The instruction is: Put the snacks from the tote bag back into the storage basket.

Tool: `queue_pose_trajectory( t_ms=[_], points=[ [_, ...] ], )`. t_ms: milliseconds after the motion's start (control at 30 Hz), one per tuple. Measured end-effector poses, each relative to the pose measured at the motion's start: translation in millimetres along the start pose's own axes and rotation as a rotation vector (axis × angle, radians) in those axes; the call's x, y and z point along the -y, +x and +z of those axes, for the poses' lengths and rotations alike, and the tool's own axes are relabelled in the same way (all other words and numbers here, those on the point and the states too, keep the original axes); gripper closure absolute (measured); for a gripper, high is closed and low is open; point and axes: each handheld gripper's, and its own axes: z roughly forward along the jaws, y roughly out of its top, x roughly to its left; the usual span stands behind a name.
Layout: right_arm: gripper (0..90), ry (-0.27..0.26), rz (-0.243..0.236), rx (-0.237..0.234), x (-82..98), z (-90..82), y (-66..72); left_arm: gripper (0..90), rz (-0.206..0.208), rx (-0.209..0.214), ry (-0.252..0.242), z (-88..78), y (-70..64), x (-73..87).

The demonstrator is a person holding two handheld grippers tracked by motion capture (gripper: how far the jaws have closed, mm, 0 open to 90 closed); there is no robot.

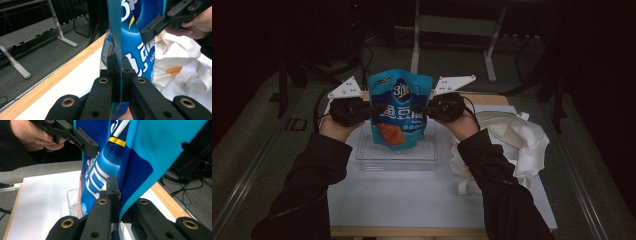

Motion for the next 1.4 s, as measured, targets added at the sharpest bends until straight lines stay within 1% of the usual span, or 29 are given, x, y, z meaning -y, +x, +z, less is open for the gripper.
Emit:
queue_pose_trajectory(
  t_ms=[167, 367, 433, 467, 767, 867, 967, 1033, 1233, 1400],
  points=[
    [88.4, 0.014, 0.016, -0.014, 10.8, 11.6, 0.0, 90.0, -0.018, 0.004, 0.007, 3.4, 2.4, 15.8],
    [88.4, 0.023, 0.024, -0.015, 20.1, 21.2, 1.4, 90.0, -0.042, 0.008, 0.009, 7.0, 5.7, 28.3],
    [88.4, 0.025, 0.025, -0.017, 21.5, 22.3, 1.3, 90.0, -0.042, 0.008, 0.009, 7.0, 5.7, 28.3],
    [88.4, 0.027, 0.027, -0.017, 24.4, 24.1, 1.7, 90.0, -0.049, 0.012, 0.008, 9.1, 5.4, 33.4],
    [88.4, 0.050, 0.051, -0.036, 39.7, 30.1, 5.0, 90.0, -0.077, 0.040, 0.023, 14.9, 3.8, 50.6],
    [88.4, 0.056, 0.055, -0.038, 44.0, 32.4, 7.1, 90.0, -0.090, 0.049, 0.018, 15.9, 4.7, 56.5],
    [88.4, 0.057, 0.062, -0.042, 46.7, 33.6, 8.1, 90.0, -0.094, 0.056, 0.019, 16.5, 4.9, 59.8],
    [88.4, 0.054, 0.067, -0.045, 51.8, 35.9, 9.1, 90.0, -0.096, 0.064, 0.023, 17.7, 4.8, 65.0],
    [88.4, 0.056, 0.089, -0.050, 61.2, 40.1, 10.6, 90.0, -0.108, 0.071, 0.023, 20.8, 4.7, 74.4],
    [88.3, 0.061, 0.087, -0.050, 67.8, 43.3, 12.7, 89.8, -0.099, 0.084, 0.022, 21.5, 3.5, 83.8]
  ],
)
